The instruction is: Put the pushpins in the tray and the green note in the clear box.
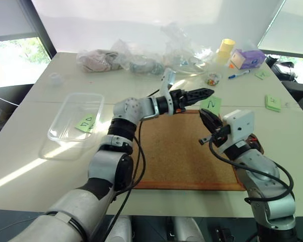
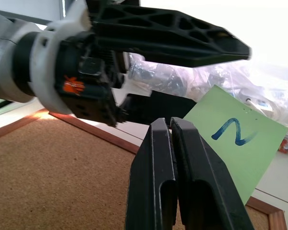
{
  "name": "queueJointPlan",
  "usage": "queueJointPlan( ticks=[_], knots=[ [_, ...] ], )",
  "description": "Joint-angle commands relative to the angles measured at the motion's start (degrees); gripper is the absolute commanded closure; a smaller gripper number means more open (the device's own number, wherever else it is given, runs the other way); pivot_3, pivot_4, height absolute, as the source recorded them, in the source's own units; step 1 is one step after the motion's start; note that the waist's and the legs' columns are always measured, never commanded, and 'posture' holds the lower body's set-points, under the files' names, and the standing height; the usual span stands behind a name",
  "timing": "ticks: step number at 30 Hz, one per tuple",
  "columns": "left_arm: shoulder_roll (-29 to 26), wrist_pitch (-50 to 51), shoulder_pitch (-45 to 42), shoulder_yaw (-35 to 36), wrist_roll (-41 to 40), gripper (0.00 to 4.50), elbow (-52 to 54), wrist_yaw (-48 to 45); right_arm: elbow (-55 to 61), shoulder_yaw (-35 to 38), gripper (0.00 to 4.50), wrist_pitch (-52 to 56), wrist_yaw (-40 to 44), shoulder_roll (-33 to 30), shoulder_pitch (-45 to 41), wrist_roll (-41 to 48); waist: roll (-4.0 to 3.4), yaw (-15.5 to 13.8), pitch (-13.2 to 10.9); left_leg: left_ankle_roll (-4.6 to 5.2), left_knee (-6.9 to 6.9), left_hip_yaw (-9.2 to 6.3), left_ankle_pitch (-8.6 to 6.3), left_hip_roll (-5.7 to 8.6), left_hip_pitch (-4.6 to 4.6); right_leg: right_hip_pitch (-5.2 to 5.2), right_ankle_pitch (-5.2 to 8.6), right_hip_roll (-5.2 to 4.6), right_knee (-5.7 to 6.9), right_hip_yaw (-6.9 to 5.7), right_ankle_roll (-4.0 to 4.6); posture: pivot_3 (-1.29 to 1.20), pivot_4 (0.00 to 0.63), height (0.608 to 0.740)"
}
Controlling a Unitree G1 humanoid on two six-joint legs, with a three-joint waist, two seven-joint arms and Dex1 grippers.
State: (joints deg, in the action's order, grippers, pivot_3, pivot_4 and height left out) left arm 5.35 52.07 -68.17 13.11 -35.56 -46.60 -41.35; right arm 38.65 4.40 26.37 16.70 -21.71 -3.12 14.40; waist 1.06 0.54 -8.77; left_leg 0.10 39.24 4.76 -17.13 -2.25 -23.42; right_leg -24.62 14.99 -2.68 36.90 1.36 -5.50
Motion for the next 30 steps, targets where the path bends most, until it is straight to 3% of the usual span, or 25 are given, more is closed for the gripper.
queueJointPlan(
  ticks=[1,4,9,10,21,26,30],
  knots=[
    [0.25,-2.6,-1.83,-1.54,1.24,0.55,-0.68,-2.47,3.11,-0.46,4.5,0.12,-0.25,-0.52,-0.04,-0.74,0.0,0.08,0.0,0.0,0.0,-0.01,0.0,0.0,0.0,0.0,0.0,0.0,0.0,0.0,0.0,0.0,0.15,0.737],
    [0.12,-3.4,-1.8,-2.86,2.42,1.78,-1.19,-3.25,3.2,-0.84,4.5,0.11,-0.25,-0.61,-0.12,-1.63,0.0,0.16,0.0,0.0,-0.01,-0.36,0.0,0.26,0.01,0.0,0.0,0.02,0.03,0.03,0.0,0.0,0.15,0.737],
    [-0.39,-3.64,-2.09,-4.0,3.53,4.22,-1.71,-4.28,3.42,-1.1,4.5,0.03,0.04,-0.77,-0.27,-2.46,0.0,0.13,0.0,0.0,-0.02,-0.41,0.0,0.29,0.01,0.0,0.0,0.01,0.03,0.05,0.0,0.0,0.15,0.737],
    [-0.45,-3.67,-2.14,-4.09,3.73,4.48,-1.87,-4.41,3.54,-1.22,4.5,0.01,0.24,-1.01,-0.28,-2.71,0.0,0.13,0.0,0.0,-0.02,-0.41,0.0,0.29,0.01,0.0,0.0,0.01,0.03,0.05,0.0,0.0,0.15,0.737],
    [-1.21,-11.81,-1.22,-7.01,10.87,4.48,-5.6,-2.76,4.83,-0.95,4.5,-1.71,-1.04,-1.26,-0.22,-6.09,0.0,0.09,0.0,0.0,-0.02,-0.41,0.0,0.31,0.01,0.0,0.0,0.0,0.04,0.07,0.0,0.0,0.15,0.737],
    [-1.4,-12.14,-0.84,-6.47,11.19,4.48,-5.83,-3.3,6.48,-0.05,4.5,-0.99,-4.68,1.74,-1.79,-6.58,0.0,0.09,0.0,0.0,-0.02,-0.41,0.0,0.31,0.01,0.0,0.0,0.0,0.05,0.06,0.0,0.0,0.15,0.737],
    [-2.17,-8.22,0.79,-5.55,9.27,4.48,-1.27,-3.13,2.62,11.41,4.5,2.28,-10.99,8.42,0.72,-1.66,0.0,-0.15,0.0,-0.01,-0.02,-0.42,0.0,0.31,0.01,0.0,0.0,-0.02,0.06,0.06,-0.01,0.0,0.15,0.737]
  ],
)
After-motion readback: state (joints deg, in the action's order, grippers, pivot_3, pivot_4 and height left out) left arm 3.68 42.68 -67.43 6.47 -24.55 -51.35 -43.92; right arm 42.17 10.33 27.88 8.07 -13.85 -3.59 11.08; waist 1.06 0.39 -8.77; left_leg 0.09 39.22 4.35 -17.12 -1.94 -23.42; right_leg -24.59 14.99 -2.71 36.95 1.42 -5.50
